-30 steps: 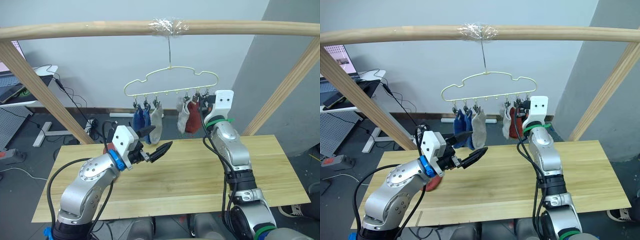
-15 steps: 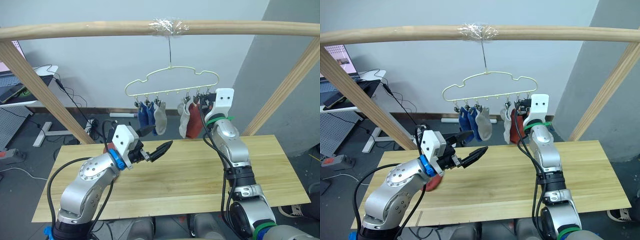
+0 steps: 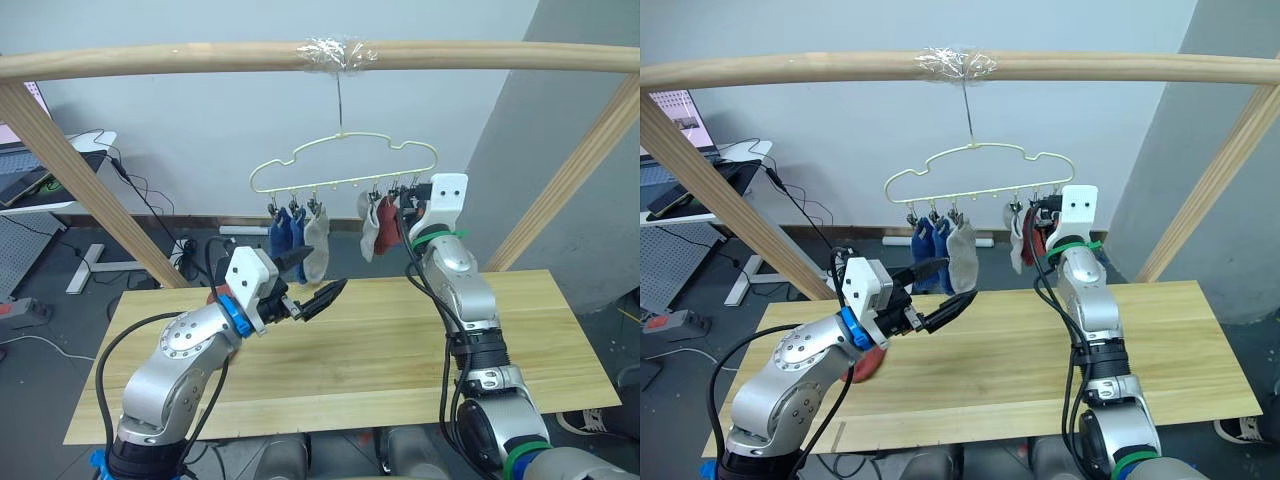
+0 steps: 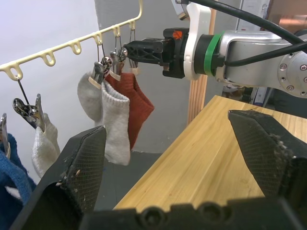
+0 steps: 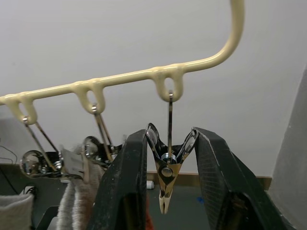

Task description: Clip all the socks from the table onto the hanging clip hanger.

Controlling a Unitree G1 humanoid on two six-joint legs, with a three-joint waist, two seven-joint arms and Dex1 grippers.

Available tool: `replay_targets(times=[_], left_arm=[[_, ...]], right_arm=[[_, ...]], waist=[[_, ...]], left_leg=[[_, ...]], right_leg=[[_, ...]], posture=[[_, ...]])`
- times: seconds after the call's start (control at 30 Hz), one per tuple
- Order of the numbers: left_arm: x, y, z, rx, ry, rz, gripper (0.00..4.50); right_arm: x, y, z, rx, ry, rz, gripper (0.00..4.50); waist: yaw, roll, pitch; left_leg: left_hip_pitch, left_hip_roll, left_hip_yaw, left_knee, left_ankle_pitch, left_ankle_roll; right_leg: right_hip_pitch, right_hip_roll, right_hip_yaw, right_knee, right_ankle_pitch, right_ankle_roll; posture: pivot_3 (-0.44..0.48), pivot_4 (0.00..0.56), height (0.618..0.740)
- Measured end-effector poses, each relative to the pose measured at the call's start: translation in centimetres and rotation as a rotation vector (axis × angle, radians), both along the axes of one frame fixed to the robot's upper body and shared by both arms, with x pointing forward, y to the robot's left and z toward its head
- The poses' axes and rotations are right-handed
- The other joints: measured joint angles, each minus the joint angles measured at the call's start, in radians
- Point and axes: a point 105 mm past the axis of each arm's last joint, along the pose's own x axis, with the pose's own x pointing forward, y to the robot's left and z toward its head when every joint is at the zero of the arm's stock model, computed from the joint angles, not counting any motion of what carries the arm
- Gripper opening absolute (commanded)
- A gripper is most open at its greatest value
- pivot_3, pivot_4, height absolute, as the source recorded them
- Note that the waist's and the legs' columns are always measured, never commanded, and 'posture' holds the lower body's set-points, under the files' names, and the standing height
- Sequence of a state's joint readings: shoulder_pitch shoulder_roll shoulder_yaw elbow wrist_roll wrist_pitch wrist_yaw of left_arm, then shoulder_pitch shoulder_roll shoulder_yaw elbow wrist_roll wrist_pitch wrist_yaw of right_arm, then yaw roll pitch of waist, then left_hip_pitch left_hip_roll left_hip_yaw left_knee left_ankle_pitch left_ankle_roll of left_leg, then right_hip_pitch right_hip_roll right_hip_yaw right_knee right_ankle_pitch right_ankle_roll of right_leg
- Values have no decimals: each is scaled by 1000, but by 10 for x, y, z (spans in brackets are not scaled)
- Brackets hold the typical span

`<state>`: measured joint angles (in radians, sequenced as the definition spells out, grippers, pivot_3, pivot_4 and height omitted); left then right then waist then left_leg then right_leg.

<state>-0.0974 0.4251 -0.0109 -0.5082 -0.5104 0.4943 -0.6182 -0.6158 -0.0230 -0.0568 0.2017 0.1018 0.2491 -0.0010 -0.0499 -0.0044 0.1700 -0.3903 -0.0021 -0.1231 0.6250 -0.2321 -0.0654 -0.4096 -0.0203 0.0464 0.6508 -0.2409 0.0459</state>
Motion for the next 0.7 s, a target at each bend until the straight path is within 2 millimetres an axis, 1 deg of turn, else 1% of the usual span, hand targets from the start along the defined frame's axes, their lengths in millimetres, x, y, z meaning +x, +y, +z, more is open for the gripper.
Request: replay_targets(times=[0.33,0.5,0.6,0.67,0.7], left_arm=[[1,1,-1,-6,3,16,4500],[1,0,0,-10,4,16,4500],[1,-1,-1,-11,4,15,4500],[1,-1,0,-14,3,13,4500],[1,-2,0,-16,3,12,4500]], right_arm=[[3,4,5,4,-15,9,1493],[4,4,2,3,-5,8,1493],[4,4,2,3,-6,7,930],[4,4,2,4,-7,7,373],[4,4,2,4,-7,6,191]], waist=[[0,0,0],[0,0,0],[0,0,0],[0,0,0],[0,0,0]], left_leg=[[0,0,0,0,0,0],[0,0,0,0,0,0],[0,0,0,0,0,0],[0,0,0,0,0,0],[0,0,0,0,0,0]], right_leg=[[0,0,0,1,0,0],[0,0,0,1,0,0],[0,0,0,1,0,0],[0,0,0,1,0,0],[0,0,0,1,0,0]], posture=[[44,126,740],[44,127,740],[40,129,740],[40,129,740],[40,129,740]])
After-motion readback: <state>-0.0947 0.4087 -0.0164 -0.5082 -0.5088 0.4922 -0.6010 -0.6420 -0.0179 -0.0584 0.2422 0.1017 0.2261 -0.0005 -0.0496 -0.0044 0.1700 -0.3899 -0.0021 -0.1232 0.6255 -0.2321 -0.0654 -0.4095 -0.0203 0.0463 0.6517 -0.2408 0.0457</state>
